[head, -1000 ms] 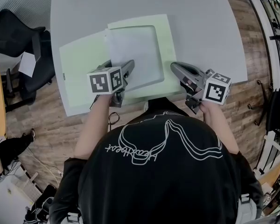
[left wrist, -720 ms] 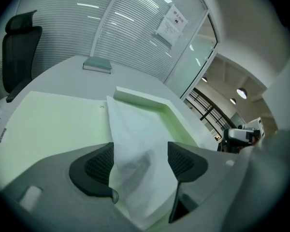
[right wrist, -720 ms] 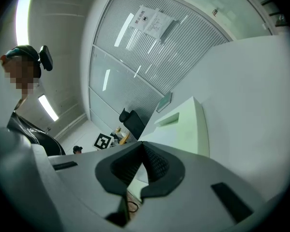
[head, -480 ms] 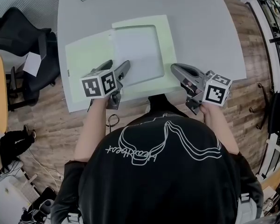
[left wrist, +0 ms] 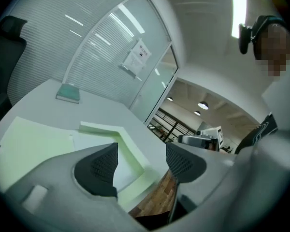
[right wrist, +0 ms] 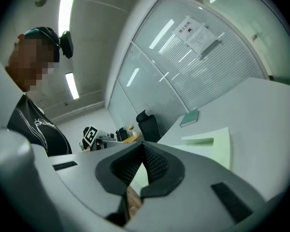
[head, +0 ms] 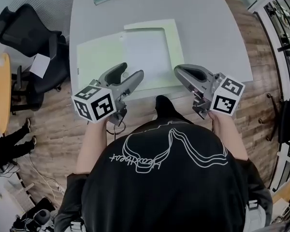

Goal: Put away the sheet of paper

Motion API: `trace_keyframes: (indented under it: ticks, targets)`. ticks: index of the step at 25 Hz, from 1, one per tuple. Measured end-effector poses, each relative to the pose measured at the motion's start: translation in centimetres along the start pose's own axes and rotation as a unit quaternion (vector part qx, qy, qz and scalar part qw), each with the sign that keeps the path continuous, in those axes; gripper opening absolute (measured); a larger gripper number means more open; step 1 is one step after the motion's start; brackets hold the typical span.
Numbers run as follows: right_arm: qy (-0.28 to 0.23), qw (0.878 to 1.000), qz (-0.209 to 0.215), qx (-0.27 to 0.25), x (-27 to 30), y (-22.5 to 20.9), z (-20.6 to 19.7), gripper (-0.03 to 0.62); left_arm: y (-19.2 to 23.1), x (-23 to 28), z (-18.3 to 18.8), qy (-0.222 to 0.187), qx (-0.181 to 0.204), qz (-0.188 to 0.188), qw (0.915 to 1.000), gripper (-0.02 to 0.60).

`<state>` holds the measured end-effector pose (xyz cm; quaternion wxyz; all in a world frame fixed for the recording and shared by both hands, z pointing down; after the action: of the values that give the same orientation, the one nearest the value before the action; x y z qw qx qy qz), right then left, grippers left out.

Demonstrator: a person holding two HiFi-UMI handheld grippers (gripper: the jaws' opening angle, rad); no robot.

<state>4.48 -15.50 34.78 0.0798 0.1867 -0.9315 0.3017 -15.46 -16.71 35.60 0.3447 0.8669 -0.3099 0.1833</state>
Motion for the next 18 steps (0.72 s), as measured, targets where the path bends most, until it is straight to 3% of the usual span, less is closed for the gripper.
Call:
trace_keyframes:
  ticks: [4,7,9,12,18]
  targets:
    - [-0.007,0.999,0.013,-0.047,0.0,4.0,0.4,0.008,-4.8,-3.3,0.0,-0.045,0.074,-0.067,0.9939,0.305]
    - [-0.007,0.997,0.021,-0.072,0.1,6.1,0.5,0.008,-7.1,-5.2,0.0,-0.065,0.111,-0.080,0.9885,0.255]
    - [-0.007,0.996,0.023,-0.083,0.1,6.9,0.8,0.008,-7.7,-6.0,0.3,-0.079,0.114,-0.083,0.9868,0.211]
    - [-0.006,0.995,0.024,-0.092,0.2,7.6,1.4,0.008,-8.2,-7.0,0.6,-0.091,0.112,-0.092,0.9852,0.041]
    - [-0.005,0.994,0.026,-0.105,0.4,8.3,1.6,0.008,-8.8,-7.6,0.2,-0.100,0.130,-0.092,0.9821,0.011]
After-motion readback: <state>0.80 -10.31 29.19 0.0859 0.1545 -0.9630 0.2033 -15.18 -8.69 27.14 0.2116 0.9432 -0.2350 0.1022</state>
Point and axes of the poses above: the fingertips, and each gripper's own axes: x forward along the fingers, y to its left, z out of its top, the point moved 5 cm from there along -x, backward along the fingers, and after that the axes turned 14 degrees about y, right-handed, at the moved point
